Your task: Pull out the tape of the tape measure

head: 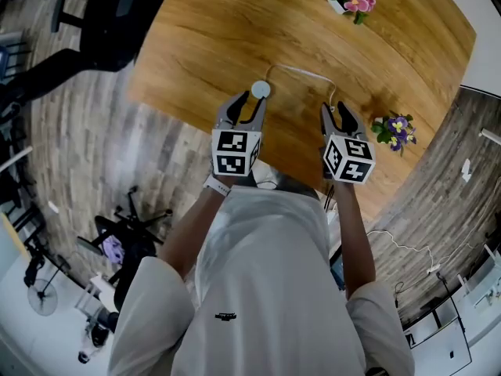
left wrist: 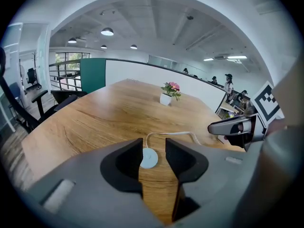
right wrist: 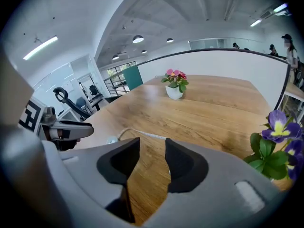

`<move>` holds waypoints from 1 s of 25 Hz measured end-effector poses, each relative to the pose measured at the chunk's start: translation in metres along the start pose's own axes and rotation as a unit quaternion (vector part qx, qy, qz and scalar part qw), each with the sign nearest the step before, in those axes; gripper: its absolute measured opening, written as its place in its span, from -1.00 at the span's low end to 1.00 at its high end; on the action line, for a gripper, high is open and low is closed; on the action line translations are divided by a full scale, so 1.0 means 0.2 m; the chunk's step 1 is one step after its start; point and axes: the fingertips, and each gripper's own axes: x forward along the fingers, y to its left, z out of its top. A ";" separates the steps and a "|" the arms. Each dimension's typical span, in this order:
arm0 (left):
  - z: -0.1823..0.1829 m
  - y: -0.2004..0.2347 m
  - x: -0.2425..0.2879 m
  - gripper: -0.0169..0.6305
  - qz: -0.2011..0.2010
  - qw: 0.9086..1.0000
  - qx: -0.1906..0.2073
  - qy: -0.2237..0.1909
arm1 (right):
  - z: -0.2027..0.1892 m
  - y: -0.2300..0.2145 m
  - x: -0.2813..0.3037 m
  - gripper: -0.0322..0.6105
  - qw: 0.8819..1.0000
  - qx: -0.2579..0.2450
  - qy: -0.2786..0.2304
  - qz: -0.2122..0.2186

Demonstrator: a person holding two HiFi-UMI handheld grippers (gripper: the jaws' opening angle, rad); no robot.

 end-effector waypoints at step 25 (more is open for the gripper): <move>0.45 -0.02 -0.36 -0.54 0.007 0.995 -0.016 -0.102 | 0.45 0.05 -0.45 -0.39 0.992 -0.066 -0.105 0.016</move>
